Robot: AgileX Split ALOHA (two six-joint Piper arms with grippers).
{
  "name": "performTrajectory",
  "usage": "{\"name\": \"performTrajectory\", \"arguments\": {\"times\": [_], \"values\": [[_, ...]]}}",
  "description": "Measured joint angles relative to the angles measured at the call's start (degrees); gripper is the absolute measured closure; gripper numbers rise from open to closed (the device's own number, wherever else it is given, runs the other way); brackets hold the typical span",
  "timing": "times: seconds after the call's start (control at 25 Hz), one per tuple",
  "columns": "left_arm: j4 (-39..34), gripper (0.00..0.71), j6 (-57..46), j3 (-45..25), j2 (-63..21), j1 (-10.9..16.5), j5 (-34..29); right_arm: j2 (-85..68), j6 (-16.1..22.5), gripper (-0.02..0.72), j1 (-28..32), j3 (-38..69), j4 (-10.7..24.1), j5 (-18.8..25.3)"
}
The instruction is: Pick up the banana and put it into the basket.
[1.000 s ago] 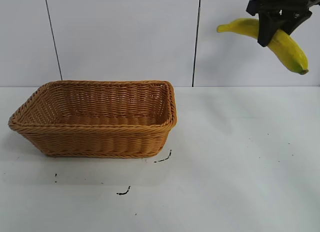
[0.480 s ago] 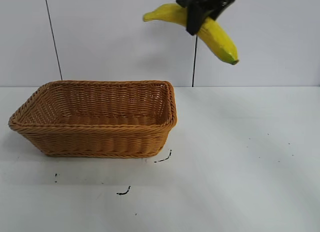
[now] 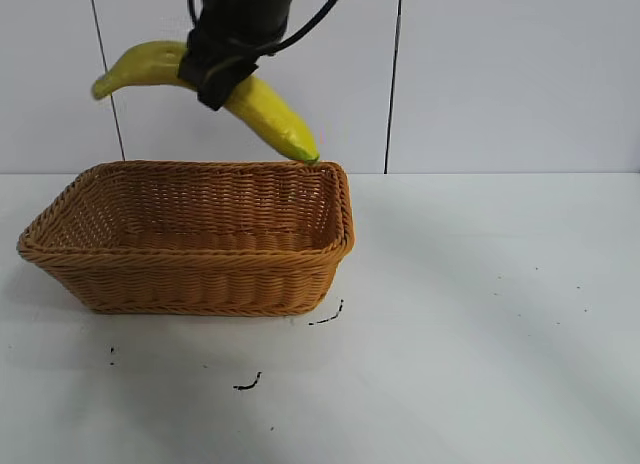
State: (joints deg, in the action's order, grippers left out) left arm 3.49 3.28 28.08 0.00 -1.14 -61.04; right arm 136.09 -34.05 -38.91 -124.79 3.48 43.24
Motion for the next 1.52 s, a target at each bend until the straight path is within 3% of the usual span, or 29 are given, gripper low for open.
{"name": "performTrajectory", "arguments": {"times": [0.32, 0.64, 0.72, 0.8, 0.88, 1.0, 1.28, 1.52], "values": [[0.06, 0.015, 0.0, 0.0, 0.0, 0.0, 0.0, 5.16, 0.0, 0.386, 0.11, 0.0, -0.34, -5.32], [0.01, 0.015, 0.0, 0.0, 0.0, 0.0, 0.0, 6.63, 0.0, 0.386, 0.11, 0.0, -1.88, -6.01], [0.01, 0.015, 0.0, 0.0, 0.0, 0.0, 0.0, 6.63, 0.0, 0.318, 0.11, 0.0, -2.1, -5.7], [0.01, 0.015, 0.0, 0.0, 0.0, 0.0, 0.0, 6.63, 0.59, 0.18, 0.11, 0.0, -2.17, -5.05], [0.01, 0.015, 0.0, 0.0, 0.0, 0.0, 0.0, 6.53, 2.12, 0.071, 0.11, 0.0, -2.24, -4.17], [0.01, 0.015, 0.0, 0.0, 0.0, 0.0, 0.0, 5.74, 5.9, 0.024, 0.11, 0.0, -2.26, -1.97], [0.01, 0.015, 0.0, 0.0, 0.0, 0.0, 0.0, -1.92, 18.31, 0.014, 0.11, -0.04, -2.31, 6.96], [0.01, 0.015, 0.0, 0.0, 0.0, 0.0, 0.0, -6.69, 24.75, 0.017, 2.97, -0.39, -5.03, 15.35]]}}
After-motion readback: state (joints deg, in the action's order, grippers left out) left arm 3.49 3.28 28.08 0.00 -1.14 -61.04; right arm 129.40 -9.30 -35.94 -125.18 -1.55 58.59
